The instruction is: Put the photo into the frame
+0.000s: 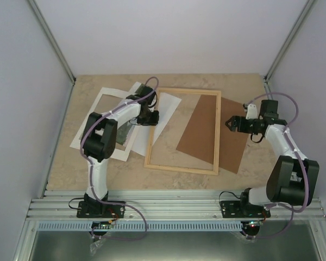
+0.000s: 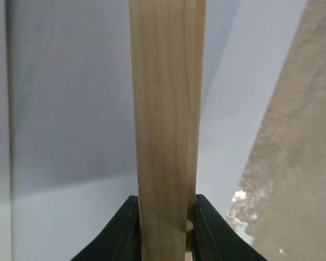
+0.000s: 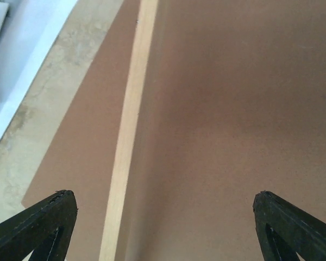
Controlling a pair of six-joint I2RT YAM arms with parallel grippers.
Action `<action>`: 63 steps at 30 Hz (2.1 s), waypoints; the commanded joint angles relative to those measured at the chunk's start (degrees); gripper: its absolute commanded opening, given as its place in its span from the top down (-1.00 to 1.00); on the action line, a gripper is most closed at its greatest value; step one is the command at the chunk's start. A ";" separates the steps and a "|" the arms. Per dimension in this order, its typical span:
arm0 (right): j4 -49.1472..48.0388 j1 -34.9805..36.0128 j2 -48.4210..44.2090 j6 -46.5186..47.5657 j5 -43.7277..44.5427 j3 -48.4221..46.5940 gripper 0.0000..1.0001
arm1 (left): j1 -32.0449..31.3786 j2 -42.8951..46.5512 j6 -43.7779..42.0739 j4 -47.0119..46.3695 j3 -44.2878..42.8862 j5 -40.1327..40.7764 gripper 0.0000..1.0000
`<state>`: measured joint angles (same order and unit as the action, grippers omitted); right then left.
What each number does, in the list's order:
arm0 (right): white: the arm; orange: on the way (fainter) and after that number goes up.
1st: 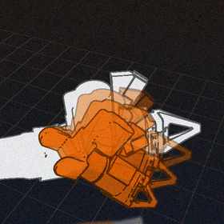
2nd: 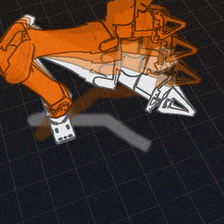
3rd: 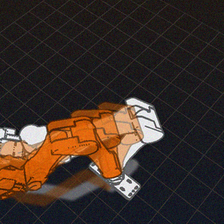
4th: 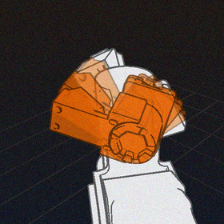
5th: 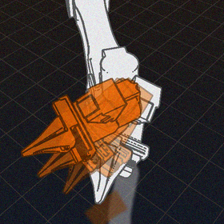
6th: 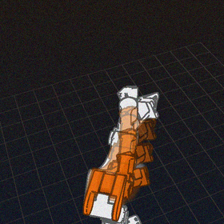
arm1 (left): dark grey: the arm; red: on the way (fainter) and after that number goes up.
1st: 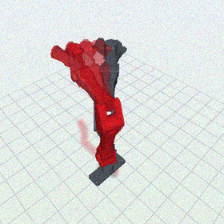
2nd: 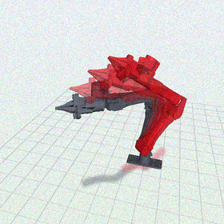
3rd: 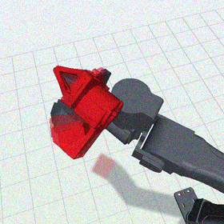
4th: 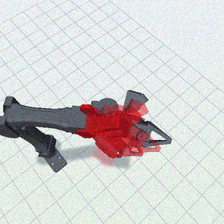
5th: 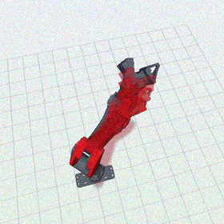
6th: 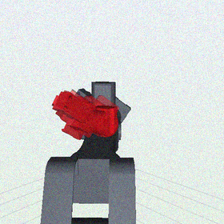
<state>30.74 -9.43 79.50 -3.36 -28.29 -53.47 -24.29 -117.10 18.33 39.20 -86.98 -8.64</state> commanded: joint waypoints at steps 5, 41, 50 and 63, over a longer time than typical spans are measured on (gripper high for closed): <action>0.06 -0.33 5.82 3.00 -2.11 -1.64 -0.77 | -0.14 -5.13 1.66 0.03 -6.81 1.29 0.69; -29.34 54.28 38.01 -27.46 -15.76 -29.05 -0.76 | 52.28 9.02 -31.86 7.56 0.56 -10.77 -0.98; -33.94 59.05 47.26 -29.02 -12.26 -36.49 -0.68 | 53.82 -5.40 -34.46 13.06 -12.96 -18.54 -0.83; -33.88 60.72 63.46 -29.11 -3.18 -49.79 -0.67 | 53.82 -12.76 -35.82 14.13 -10.92 -21.48 -0.75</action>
<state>-3.33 51.24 138.41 -32.42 -35.86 -100.22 29.32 -127.76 -15.20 50.68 -99.57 -27.14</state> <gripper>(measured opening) 0.836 0.885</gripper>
